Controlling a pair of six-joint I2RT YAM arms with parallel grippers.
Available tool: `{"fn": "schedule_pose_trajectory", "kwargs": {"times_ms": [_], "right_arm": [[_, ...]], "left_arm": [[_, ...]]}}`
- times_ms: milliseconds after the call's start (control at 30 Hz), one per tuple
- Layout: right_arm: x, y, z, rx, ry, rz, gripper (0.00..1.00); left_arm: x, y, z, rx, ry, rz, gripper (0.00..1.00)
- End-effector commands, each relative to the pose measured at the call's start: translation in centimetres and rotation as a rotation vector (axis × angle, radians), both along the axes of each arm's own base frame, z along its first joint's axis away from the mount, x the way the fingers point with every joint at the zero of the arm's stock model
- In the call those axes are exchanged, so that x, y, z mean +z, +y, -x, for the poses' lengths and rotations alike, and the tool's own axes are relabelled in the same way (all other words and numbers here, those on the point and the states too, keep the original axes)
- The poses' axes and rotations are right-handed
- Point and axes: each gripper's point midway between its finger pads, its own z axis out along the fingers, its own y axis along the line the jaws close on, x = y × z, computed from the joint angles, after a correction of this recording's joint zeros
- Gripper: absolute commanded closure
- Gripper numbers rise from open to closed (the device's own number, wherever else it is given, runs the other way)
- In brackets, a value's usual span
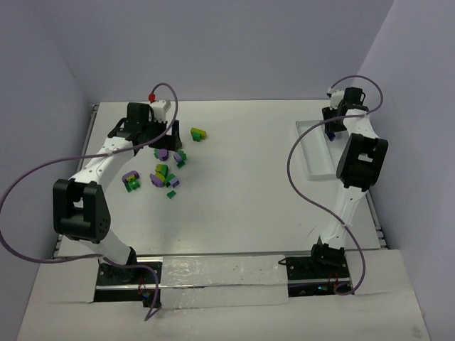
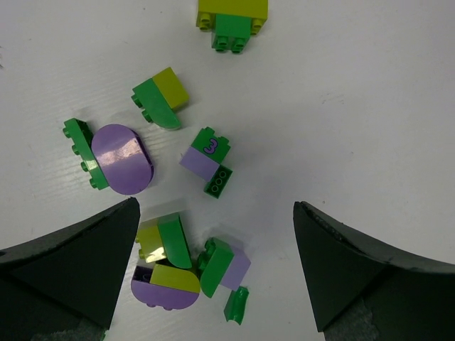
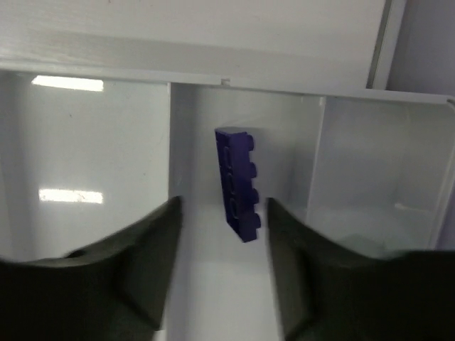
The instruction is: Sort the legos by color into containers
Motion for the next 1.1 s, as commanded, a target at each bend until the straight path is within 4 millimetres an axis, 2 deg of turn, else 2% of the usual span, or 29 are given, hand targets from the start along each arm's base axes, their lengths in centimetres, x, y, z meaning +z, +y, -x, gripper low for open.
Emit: {"fn": "schedule_pose_trajectory", "kwargs": {"times_ms": [0, 67, 133, 200, 233, 300, 333, 367, 400, 467, 533, 600, 733, 1067], "right_arm": [[2.1, -0.1, -1.8, -0.020, -0.072, 0.034, 0.30], [2.5, 0.1, -1.7, -0.020, -0.074, 0.034, 0.26], [4.1, 0.5, -1.5, -0.017, -0.095, 0.034, 0.16], [4.9, 1.1, -1.2, -0.012, -0.102, 0.025, 0.15], [6.0, 1.6, -1.1, -0.011, -0.120, 0.022, 0.14], [8.0, 2.5, -0.9, -0.002, -0.157, 0.014, 0.01], [9.6, 3.0, -0.5, -0.001, -0.184, 0.010, 0.00], [9.6, 3.4, -0.6, 0.007, -0.185, 0.007, 0.00], [11.1, 4.3, -0.1, 0.017, -0.212, -0.007, 0.00], [12.2, 5.3, 0.1, 0.025, -0.238, -0.020, 0.00], [14.2, 6.9, 1.0, 0.051, -0.269, -0.046, 0.00], [15.0, 8.4, 1.5, 0.069, -0.280, -0.069, 0.00], [16.1, 10.0, 2.3, 0.092, -0.297, -0.098, 0.00], [16.7, 11.4, 2.6, 0.099, -0.292, -0.136, 0.00]], "left_arm": [[1.0, 0.7, -2.3, 0.033, -0.041, -0.015, 0.01], [0.0, 1.0, -2.4, 0.045, -0.016, -0.033, 0.02], [-1.3, 2.1, -2.6, 0.082, 0.014, -0.077, 0.04], [-2.1, 3.0, -2.7, 0.117, 0.028, -0.101, 0.08], [-2.8, 3.9, -2.9, 0.150, 0.045, -0.127, 0.11], [-4.4, 5.0, -3.0, 0.194, 0.091, -0.151, 0.15], [-4.7, 5.2, -3.1, 0.210, 0.096, -0.147, 0.16], [-5.0, 5.5, -3.1, 0.219, 0.101, -0.152, 0.16], [-5.1, 5.8, -3.4, 0.233, 0.093, -0.147, 0.16], [-5.3, 6.2, -3.6, 0.249, 0.089, -0.144, 0.16], [-5.4, 6.4, -4.3, 0.262, 0.084, -0.123, 0.16], [-5.8, 7.1, -5.0, 0.296, 0.098, -0.106, 0.17], [-6.5, 7.3, -6.2, 0.323, 0.128, -0.055, 0.19], [-8.6, 6.0, -6.5, 0.284, 0.191, -0.010, 0.11]]}}
